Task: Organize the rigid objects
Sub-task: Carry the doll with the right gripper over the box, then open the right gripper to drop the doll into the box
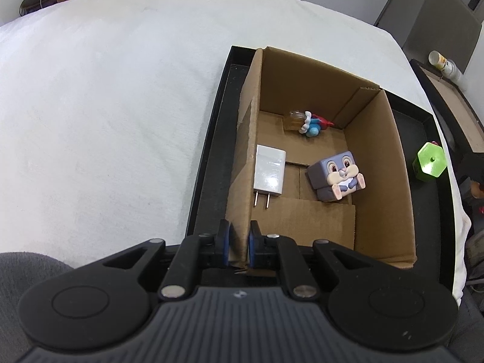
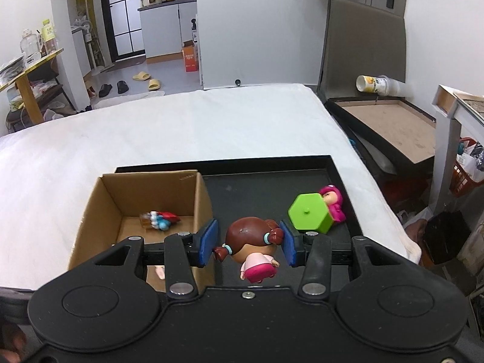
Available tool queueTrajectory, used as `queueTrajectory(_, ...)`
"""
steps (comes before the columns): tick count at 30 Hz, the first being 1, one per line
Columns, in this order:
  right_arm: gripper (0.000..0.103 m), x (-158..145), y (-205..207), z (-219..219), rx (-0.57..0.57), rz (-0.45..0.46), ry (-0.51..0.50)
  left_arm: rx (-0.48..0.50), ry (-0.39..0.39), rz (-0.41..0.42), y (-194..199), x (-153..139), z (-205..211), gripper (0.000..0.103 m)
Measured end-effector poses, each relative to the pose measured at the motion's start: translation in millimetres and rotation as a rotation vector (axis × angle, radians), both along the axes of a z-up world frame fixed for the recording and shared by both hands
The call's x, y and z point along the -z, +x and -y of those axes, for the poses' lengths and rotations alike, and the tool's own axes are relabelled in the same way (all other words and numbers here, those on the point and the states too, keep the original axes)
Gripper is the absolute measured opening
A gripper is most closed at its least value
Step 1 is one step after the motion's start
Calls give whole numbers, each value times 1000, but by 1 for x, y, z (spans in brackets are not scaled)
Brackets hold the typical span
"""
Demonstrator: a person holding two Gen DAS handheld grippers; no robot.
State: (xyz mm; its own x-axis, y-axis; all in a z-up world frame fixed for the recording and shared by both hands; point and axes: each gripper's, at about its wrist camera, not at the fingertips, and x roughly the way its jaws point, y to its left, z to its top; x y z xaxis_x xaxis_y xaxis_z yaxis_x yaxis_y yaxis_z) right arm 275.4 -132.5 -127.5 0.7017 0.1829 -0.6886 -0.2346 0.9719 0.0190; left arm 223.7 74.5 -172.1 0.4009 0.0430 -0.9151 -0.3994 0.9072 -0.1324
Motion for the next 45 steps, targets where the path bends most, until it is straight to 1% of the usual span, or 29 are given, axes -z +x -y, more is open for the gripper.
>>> queueTrajectory(3, 44, -3, -2, -12, -35, 0, -7, -9, -23, 5, -1, 0, -4, 11)
queueTrajectory(13, 44, -8, -4, -55, -174, 39, -29, -18, -56, 19, -2, 3, -10, 12)
queueTrajectory(17, 44, -3, -3, -71, -217, 29, -29, -11, -79, 22, -2, 4, -12, 13)
queueTrajectory(19, 45, -1, 0, -76, -232, 14, -11, -8, -82, 25, -2, 4, -13, 13)
queueTrajectory(22, 45, -1, 7, -79, -244, -24, 44, -9, -91, 29, -3, 6, -14, 13)
queueTrajectory(28, 45, 6, 21, -89, -241, -30, 12, -13, -109, 32, -3, 6, -16, 13)
queueTrajectory(31, 46, 6, 27, -91, -236, -10, 8, -10, -107, 32, -3, 6, -15, 13)
queueTrajectory(32, 46, 6, 29, -91, -236, -1, 3, -10, -106, 31, -3, 6, -16, 13)
queueTrajectory(34, 52, 3, 30, -90, -223, 19, -7, -7, -103, 30, -2, 6, -16, 13)
queueTrajectory(38, 52, -2, 27, -80, -204, 25, 11, 0, -112, 34, -2, 5, -15, 14)
queueTrajectory(45, 54, 2, 15, -65, -214, -23, 4, -12, -108, 34, -2, 6, -15, 14)
